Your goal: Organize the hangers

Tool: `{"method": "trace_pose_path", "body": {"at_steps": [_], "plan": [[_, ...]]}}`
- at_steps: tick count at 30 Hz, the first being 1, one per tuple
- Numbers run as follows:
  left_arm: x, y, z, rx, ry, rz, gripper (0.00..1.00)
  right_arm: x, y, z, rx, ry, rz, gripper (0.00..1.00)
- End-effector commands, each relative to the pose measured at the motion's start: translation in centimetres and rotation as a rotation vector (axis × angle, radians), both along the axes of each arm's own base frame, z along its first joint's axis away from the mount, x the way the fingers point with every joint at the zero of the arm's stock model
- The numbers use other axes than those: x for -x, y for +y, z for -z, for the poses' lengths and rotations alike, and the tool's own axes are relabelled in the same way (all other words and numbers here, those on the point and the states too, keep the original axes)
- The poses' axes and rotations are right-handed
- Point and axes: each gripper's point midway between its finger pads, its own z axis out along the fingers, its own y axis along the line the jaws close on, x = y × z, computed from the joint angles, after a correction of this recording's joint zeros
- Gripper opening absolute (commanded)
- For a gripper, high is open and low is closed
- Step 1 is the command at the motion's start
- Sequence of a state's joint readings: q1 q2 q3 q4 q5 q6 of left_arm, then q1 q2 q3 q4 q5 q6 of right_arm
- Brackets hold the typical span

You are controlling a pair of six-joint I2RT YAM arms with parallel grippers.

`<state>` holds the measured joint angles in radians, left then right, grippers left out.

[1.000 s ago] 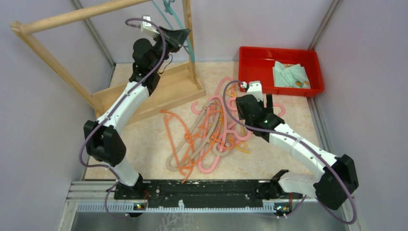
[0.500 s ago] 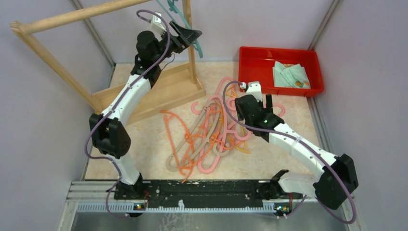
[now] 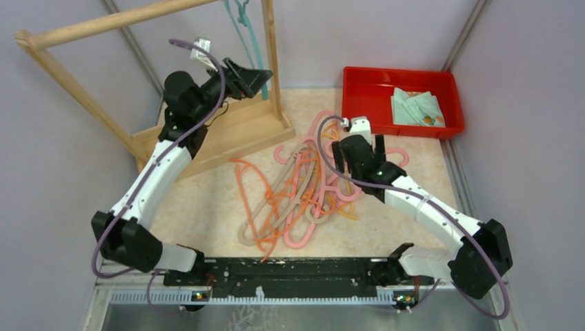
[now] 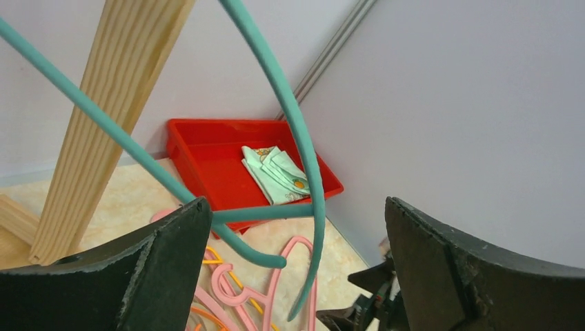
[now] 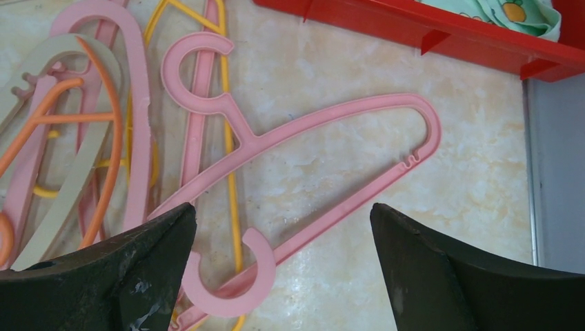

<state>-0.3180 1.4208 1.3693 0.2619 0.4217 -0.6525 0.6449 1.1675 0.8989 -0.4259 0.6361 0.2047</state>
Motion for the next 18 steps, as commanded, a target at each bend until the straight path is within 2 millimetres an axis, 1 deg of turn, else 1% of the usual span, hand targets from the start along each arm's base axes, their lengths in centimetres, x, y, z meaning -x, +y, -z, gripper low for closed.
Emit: {"method": "trace_pose_path", "body": {"at_steps": [1, 5, 7, 10, 14, 18], "plan": [[2.9, 1.1, -2.3, -0.040, -0.129, -0.005, 1.00, -1.7, 2.2, -1.9, -0.081, -0.043, -0.048, 0.97], [4.1, 2.3, -4.0, -0.061, -0.187, -0.049, 1.00, -2.3, 3.4, -1.8, -0.102, -0.035, -0.077, 0.95], [4.4, 2.7, -4.4, -0.063, -0.200, -0.065, 1.00, -2.6, 4.0, -1.7, -0.115, -0.029, -0.092, 0.94], [4.7, 3.2, -4.5, -0.074, -0.199, -0.086, 1.00, -2.8, 4.8, -1.5, -0.130, -0.017, -0.111, 0.94], [5.1, 4.3, -2.9, -0.123, -0.158, -0.138, 1.00, -3.3, 5.7, -0.8, -0.132, 0.010, -0.133, 0.93], [6.2, 5.6, 0.4, -0.188, -0.086, -0.183, 1.00, -3.7, 7.1, 0.8, -0.149, 0.061, -0.167, 0.92]]}}
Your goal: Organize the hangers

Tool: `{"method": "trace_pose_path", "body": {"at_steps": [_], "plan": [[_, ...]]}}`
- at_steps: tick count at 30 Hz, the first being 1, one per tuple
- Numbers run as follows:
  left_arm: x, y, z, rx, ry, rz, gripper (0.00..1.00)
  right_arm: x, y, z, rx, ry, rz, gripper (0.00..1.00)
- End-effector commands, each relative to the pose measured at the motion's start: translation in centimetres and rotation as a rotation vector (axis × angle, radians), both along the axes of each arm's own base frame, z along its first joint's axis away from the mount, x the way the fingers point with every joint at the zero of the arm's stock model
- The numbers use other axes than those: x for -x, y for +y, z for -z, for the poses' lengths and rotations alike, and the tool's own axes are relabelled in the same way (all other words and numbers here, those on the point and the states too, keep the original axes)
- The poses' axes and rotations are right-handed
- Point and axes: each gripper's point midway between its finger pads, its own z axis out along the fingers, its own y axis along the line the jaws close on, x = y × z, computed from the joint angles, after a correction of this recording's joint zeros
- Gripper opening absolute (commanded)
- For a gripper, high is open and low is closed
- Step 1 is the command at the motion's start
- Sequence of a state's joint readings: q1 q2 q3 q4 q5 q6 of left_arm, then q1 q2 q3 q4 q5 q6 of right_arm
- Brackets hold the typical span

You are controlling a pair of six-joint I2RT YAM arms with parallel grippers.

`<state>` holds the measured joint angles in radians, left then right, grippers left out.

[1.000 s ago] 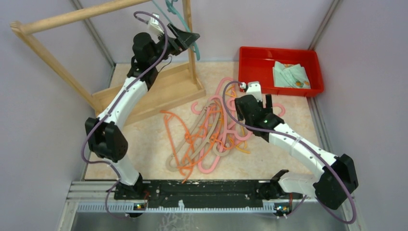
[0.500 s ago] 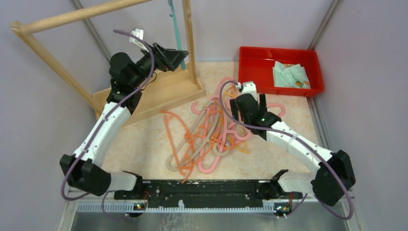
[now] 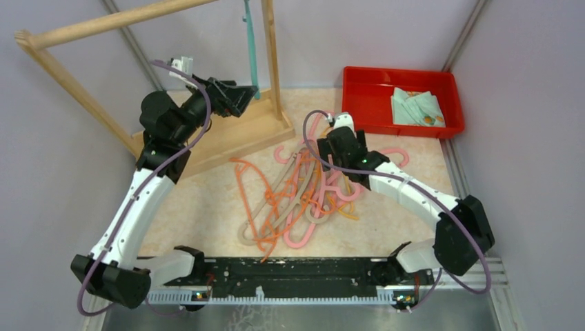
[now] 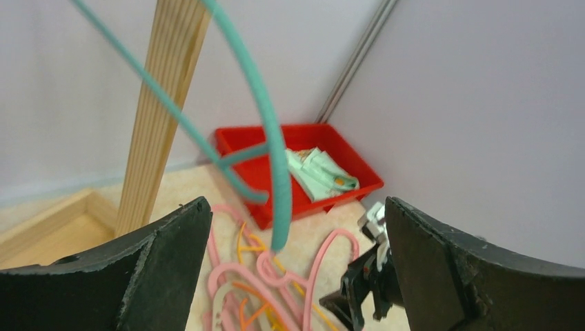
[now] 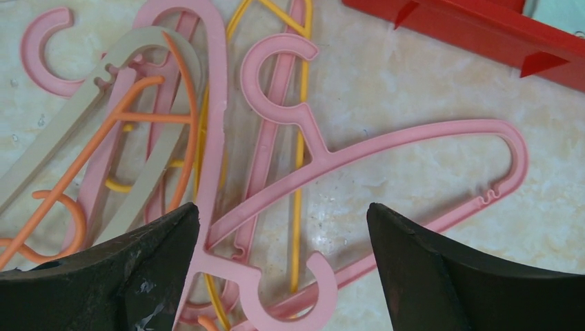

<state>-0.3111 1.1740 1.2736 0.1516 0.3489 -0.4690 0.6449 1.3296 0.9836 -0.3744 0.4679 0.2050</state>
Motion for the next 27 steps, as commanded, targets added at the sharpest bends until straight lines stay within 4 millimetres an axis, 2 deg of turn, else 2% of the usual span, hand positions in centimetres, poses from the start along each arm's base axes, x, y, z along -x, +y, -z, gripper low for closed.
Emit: {"method": "trace_pose_path", "body": {"at_steps": [1, 5, 10, 12, 14, 18, 22, 27], "plan": [[1.2, 2.0, 4.0, -0.079, 0.090, -0.084, 1.00, -1.8, 2.8, -0.7, -0.095, -0.006, -0.045, 0.91], [3.0, 3.3, 6.8, -0.107, 0.146, -0.123, 1.00, -2.1, 5.1, 0.7, -0.169, 0.059, -0.084, 0.85], [4.5, 3.7, 10.6, -0.148, 0.225, -0.115, 1.00, -3.1, 6.2, 1.9, -0.186, 0.096, -0.059, 0.68], [5.0, 3.2, 12.6, -0.179, 0.266, -0.076, 0.96, -3.3, 6.7, 2.3, -0.188, 0.120, -0.069, 0.63], [5.4, 2.6, 15.7, -0.222, 0.331, -0.045, 0.89, -3.4, 6.7, 2.4, -0.189, 0.128, -0.054, 0.61], [7.2, 0.7, 22.1, -0.309, 0.454, 0.005, 0.76, -3.7, 4.6, 1.2, -0.151, 0.066, 0.011, 0.61], [10.9, -4.3, 26.0, -0.459, 0.464, 0.112, 0.71, -4.1, 1.5, -0.4, -0.123, 0.012, 0.083, 0.62], [14.0, -7.9, 30.7, -0.603, 0.539, 0.257, 0.62, -4.6, -0.9, -1.4, -0.123, -0.009, 0.143, 0.62]]}}
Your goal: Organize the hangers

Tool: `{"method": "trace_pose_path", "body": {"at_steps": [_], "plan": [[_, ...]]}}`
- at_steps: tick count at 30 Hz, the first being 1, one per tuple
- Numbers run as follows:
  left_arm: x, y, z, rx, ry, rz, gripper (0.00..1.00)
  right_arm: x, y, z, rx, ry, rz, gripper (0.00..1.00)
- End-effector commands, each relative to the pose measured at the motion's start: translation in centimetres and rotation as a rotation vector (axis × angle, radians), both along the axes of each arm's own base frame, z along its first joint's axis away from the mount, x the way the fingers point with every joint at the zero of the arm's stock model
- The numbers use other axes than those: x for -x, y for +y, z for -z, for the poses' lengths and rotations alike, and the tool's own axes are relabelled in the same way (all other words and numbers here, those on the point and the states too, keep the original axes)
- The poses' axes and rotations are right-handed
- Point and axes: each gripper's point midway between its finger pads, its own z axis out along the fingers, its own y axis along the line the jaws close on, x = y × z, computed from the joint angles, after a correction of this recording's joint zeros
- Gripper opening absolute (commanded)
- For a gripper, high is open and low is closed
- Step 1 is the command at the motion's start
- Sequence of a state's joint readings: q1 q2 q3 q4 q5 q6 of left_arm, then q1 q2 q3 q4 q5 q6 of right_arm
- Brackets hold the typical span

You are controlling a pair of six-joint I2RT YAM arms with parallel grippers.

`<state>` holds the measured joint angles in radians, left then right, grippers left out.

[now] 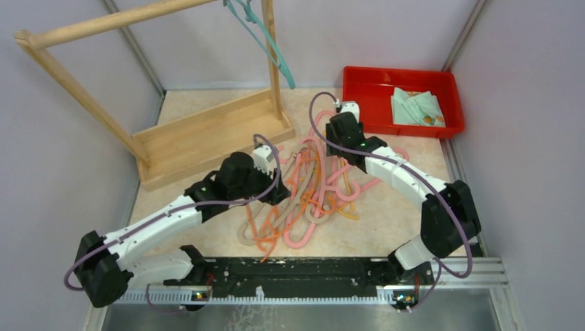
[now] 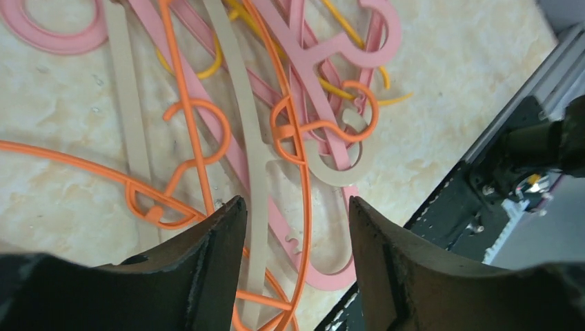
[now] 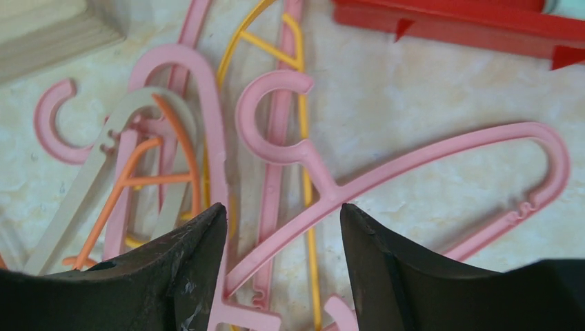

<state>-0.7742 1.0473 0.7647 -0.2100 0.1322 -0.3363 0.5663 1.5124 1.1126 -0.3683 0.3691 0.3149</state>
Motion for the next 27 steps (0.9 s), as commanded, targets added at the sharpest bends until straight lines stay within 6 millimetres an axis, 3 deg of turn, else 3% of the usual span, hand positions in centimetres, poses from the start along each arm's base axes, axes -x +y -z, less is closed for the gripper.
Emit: {"method": "trace_pose_path", "body": {"at_steps": [1, 9, 14, 19, 25, 26, 27], "plan": [[1.3, -1.4, 3.2, -0.118, 0.014, 0.064, 0.60, -1.0, -2.6, -3.3, 0.004, -0.090, 0.084, 0.62], [5.6, -3.1, 8.4, -0.301, 0.051, 0.185, 0.57, -1.8, -4.3, -4.2, -0.006, -0.110, 0.141, 0.63], [7.0, -3.0, 11.4, -0.358, 0.104, 0.180, 0.59, -1.5, -5.0, -3.7, -0.015, -0.100, 0.152, 0.66], [7.0, -2.9, 13.1, -0.386, 0.109, 0.165, 0.61, -0.6, -4.9, -3.1, -0.039, -0.083, 0.156, 0.68], [5.3, -3.2, 14.5, -0.464, 0.071, 0.135, 0.62, 0.0, -5.4, -3.3, -0.048, -0.093, 0.164, 0.71], [5.3, -3.4, 15.0, -0.478, 0.076, 0.143, 0.59, 0.1, -5.5, -3.4, -0.046, -0.093, 0.166, 0.72], [5.3, -3.6, 15.4, -0.487, 0.081, 0.157, 0.50, 0.2, -5.6, -3.4, -0.043, -0.092, 0.168, 0.72]]}}
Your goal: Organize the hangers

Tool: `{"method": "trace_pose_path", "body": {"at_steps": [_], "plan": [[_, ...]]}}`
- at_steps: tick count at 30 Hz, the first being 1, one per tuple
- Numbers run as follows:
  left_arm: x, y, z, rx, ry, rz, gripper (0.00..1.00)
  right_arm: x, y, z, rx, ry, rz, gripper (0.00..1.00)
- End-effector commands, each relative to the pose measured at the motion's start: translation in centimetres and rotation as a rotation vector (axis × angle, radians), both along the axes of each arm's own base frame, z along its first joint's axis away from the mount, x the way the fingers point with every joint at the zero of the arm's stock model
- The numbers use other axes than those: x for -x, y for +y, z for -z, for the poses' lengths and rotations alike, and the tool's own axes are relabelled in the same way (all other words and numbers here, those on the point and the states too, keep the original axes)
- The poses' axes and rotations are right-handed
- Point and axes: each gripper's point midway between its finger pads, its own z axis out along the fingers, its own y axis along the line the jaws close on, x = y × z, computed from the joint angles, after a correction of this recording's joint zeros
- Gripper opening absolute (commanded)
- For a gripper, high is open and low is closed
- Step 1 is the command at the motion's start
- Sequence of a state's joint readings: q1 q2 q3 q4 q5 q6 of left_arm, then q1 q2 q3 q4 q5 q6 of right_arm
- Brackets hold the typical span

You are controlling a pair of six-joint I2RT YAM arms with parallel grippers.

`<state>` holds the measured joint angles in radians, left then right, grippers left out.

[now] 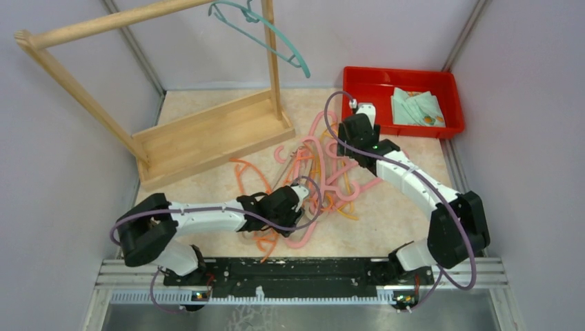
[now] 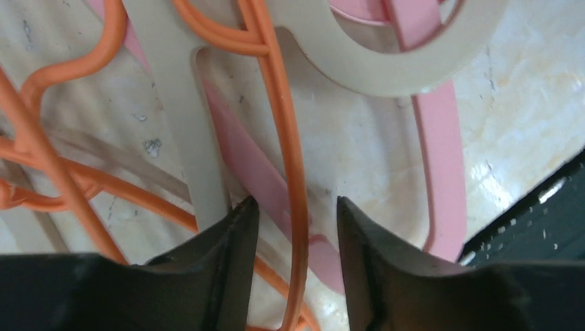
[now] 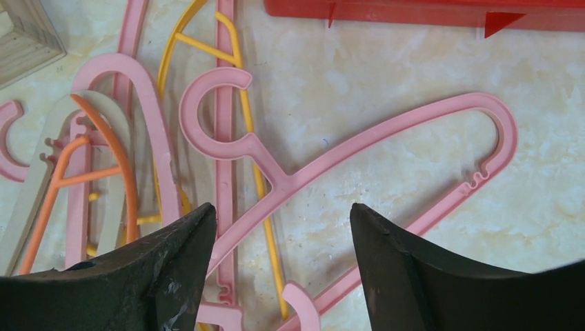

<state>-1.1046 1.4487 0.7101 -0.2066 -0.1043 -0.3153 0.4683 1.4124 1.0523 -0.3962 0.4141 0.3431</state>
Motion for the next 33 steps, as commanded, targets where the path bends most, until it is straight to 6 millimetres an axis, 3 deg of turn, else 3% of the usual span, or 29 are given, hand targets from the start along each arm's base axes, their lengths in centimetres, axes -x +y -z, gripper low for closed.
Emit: {"method": "trace_pose_path", "body": {"at_steps": [1, 4, 7, 9, 15, 18, 21, 26, 27, 29, 33], "plan": [[-1.2, -1.4, 0.6, -0.027, -0.034, 0.021, 0.39, -0.1, -0.3, -2.3, -0.036, -0.070, 0.020, 0.72], [-1.1, -1.4, 1.0, -0.053, -0.012, 0.019, 0.26, 0.2, -0.7, -2.5, -0.024, -0.074, 0.026, 0.72], [-1.4, -1.2, -0.6, -0.057, -0.026, -0.003, 0.12, 0.4, -1.1, -2.7, -0.017, -0.083, 0.033, 0.72], [-1.9, -1.1, -3.0, -0.043, -0.056, -0.021, 0.01, 0.5, -1.3, -2.4, -0.016, -0.081, 0.038, 0.72], [-3.4, -1.3, -11.7, 0.001, -0.142, -0.068, 0.00, 0.6, -1.6, -1.5, -0.011, -0.072, 0.045, 0.73], [-3.9, -0.7, -14.2, 0.025, -0.168, -0.126, 0.00, 0.6, -1.6, -1.3, -0.013, -0.070, 0.042, 0.73], [-3.8, 0.0, -14.2, 0.059, -0.174, -0.150, 0.00, 0.5, -1.5, -0.9, -0.016, -0.065, 0.036, 0.73], [-2.8, 0.6, -11.1, 0.056, -0.115, -0.164, 0.00, 0.2, -1.2, -0.7, -0.015, -0.058, 0.023, 0.73], [-2.6, 0.7, -10.5, 0.052, -0.106, -0.167, 0.01, 0.2, -1.2, -0.8, -0.015, -0.060, 0.022, 0.73], [-2.4, 0.8, -9.2, 0.046, -0.098, -0.157, 0.13, 0.2, -1.2, -0.7, -0.013, -0.059, 0.022, 0.73], [-2.3, 1.0, -7.6, 0.038, -0.095, -0.161, 0.19, 0.3, -1.4, -0.7, -0.008, -0.058, 0.024, 0.73]]}}
